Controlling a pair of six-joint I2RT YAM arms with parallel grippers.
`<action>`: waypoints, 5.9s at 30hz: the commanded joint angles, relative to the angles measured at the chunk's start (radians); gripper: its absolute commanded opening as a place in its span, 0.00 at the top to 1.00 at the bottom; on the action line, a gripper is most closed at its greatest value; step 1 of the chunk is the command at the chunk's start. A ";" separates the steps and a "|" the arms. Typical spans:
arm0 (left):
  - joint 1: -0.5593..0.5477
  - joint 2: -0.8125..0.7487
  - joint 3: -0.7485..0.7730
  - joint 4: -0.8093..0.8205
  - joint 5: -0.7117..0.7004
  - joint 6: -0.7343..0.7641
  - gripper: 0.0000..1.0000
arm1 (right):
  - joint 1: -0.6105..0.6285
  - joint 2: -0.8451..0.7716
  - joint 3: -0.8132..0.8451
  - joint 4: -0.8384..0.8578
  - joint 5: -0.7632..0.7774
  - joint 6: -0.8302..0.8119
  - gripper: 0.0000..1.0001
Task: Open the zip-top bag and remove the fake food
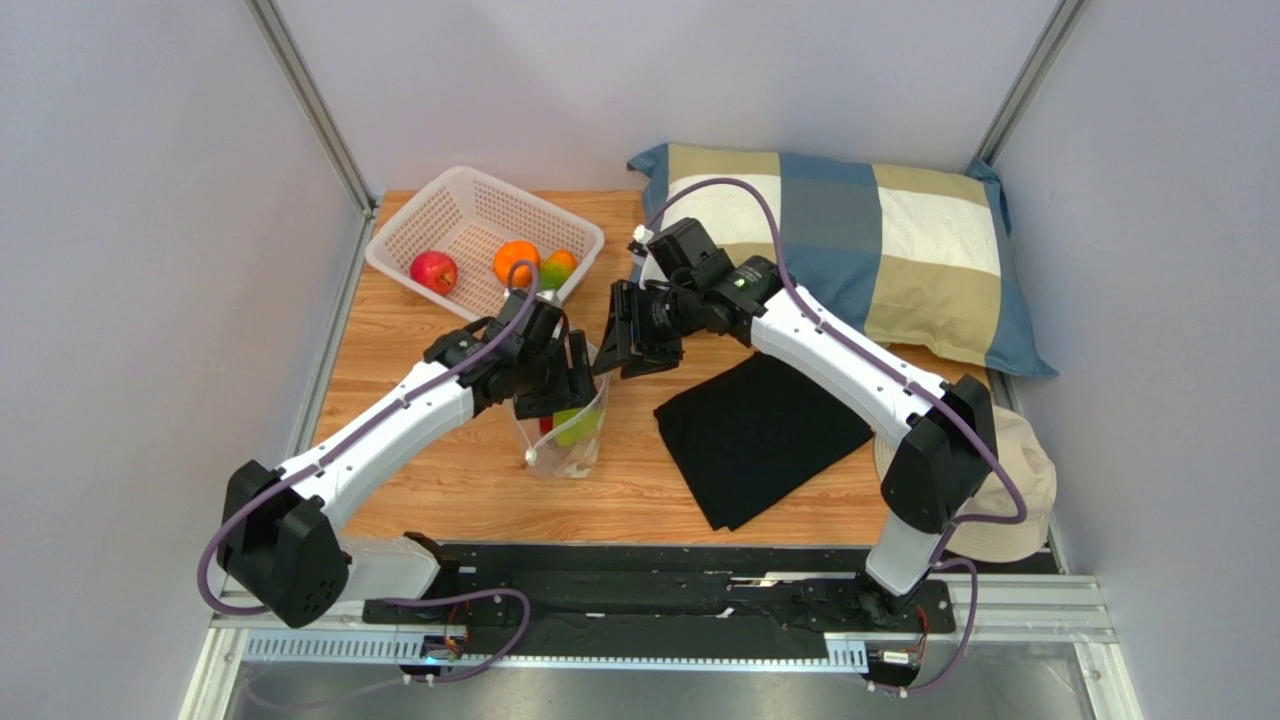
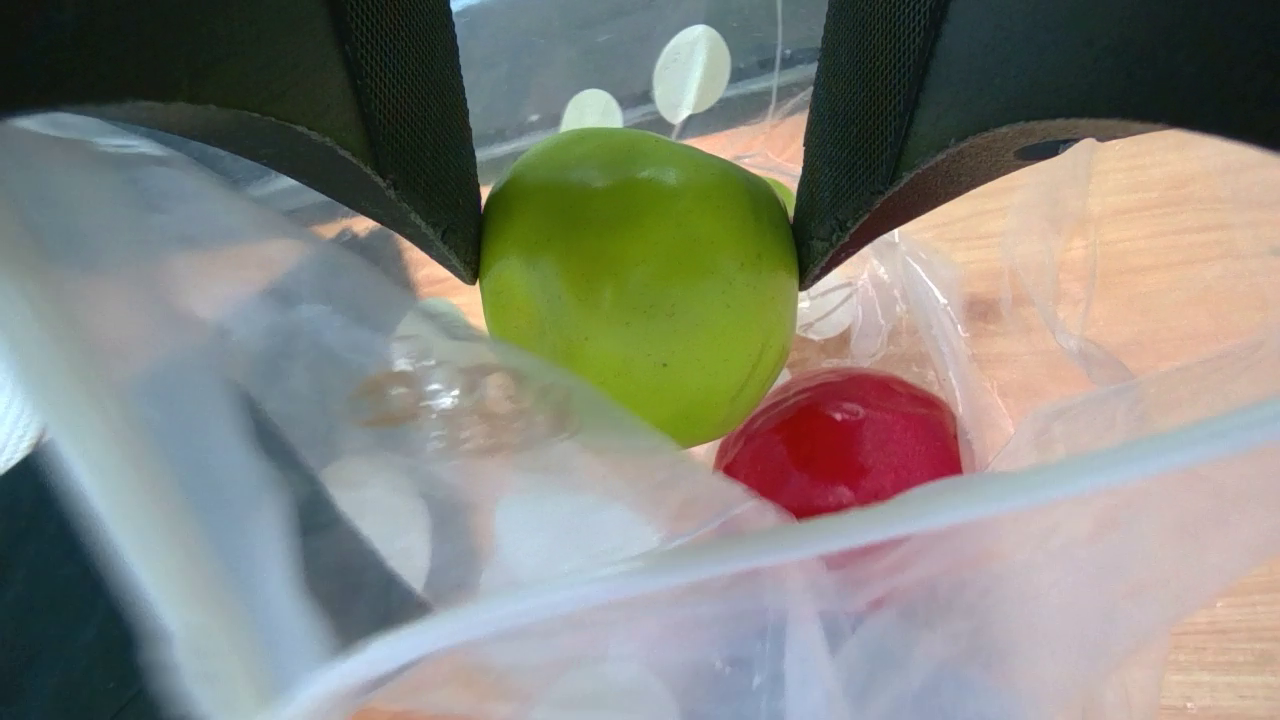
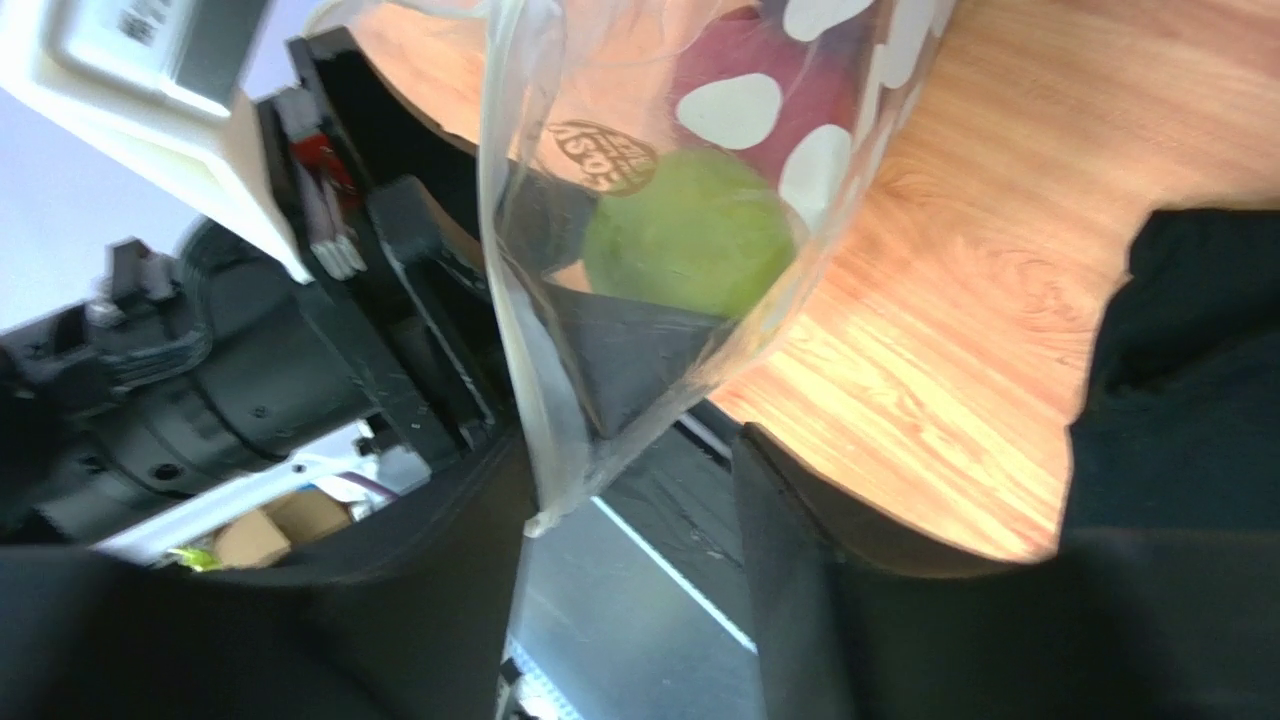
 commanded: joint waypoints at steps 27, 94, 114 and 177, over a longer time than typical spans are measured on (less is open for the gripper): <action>0.190 -0.311 -0.001 0.356 0.562 -0.372 1.00 | 0.069 -0.065 -0.049 -0.078 0.286 -0.169 1.00; 0.002 -0.152 0.212 0.016 0.139 -0.163 0.95 | 0.017 0.072 0.291 -0.270 0.104 -0.178 1.00; 0.032 0.004 0.027 0.153 0.029 0.052 1.00 | 0.022 0.139 0.329 -0.095 -0.198 0.052 1.00; 0.082 0.270 -0.134 0.410 0.309 0.074 0.24 | -0.113 0.379 -0.117 0.143 -0.224 -0.048 1.00</action>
